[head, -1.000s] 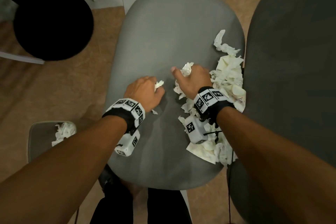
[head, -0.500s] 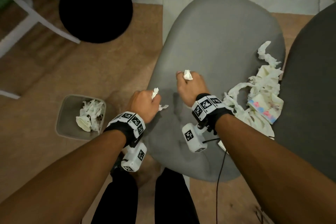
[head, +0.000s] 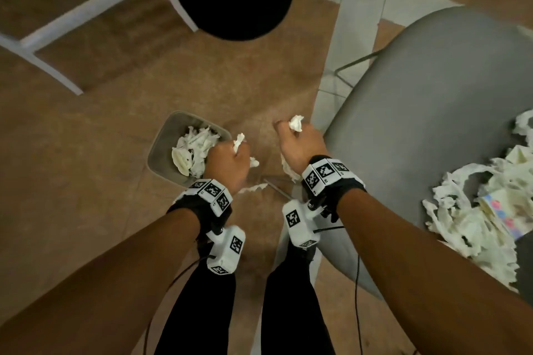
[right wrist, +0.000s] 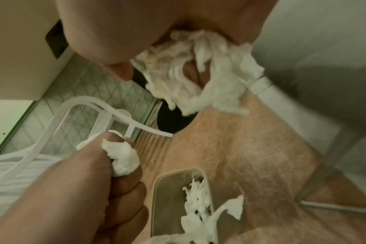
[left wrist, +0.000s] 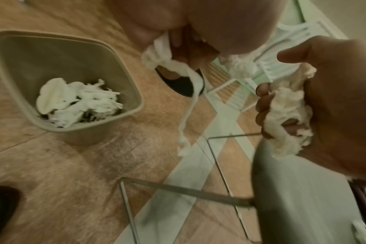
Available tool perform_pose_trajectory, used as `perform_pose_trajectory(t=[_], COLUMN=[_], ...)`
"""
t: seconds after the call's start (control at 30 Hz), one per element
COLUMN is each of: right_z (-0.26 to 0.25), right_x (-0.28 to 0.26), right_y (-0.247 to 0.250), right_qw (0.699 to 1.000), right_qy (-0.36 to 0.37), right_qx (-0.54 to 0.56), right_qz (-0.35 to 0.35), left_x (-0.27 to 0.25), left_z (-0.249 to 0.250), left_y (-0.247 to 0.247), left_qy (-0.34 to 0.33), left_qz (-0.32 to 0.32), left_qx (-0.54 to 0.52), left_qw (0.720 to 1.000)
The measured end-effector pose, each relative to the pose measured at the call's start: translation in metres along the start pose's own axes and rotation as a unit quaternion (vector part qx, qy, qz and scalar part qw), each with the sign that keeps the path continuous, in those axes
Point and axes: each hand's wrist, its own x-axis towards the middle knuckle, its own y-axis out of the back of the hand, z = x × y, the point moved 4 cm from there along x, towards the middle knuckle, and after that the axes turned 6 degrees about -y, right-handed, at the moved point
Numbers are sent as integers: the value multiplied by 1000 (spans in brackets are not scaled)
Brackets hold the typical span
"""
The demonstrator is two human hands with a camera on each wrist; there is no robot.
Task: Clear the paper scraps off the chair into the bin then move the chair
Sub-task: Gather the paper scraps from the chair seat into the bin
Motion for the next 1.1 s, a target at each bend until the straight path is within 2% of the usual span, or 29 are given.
perform_pose_trajectory(t=[0.13,0.2,0.3,0.43,0.6,0.73,0.87,0.97,1.1], right_z=[-24,-31,-36,-28,-5,3,8,7,26], right_x=[13,19,30,51,62,57,40,26,4], right_y=[-80,-113,-155,-201,-234,-206,-164,-107,-7], right_qw=[993,989,990,993,977,977,987,993,997], right_qy=[-32,-38,-34,-40,-33,-28,-43,-7,6], right_qx=[7,35,-3,-14,-132,-154,-32,5,73], right_qz=[-111,-138,-140,-109,-163,-143,-153,-114,-29], left_x=[28,39,49,62,64,55,49,45,27], left_z=[-71,-103,-142,-178,-193,-185,-146,-90,15], left_y=[32,43,52,53,52,56,50,37,-6], left_qy=[79,108,153,155,165,161,133,87,-27], left_qz=[28,20,-32,-75,-139,-129,-124,-129,-154], left_qx=[-43,-50,-53,-69,-83,-70,-32,-3,69], left_qw=[996,993,986,983,973,976,983,988,985])
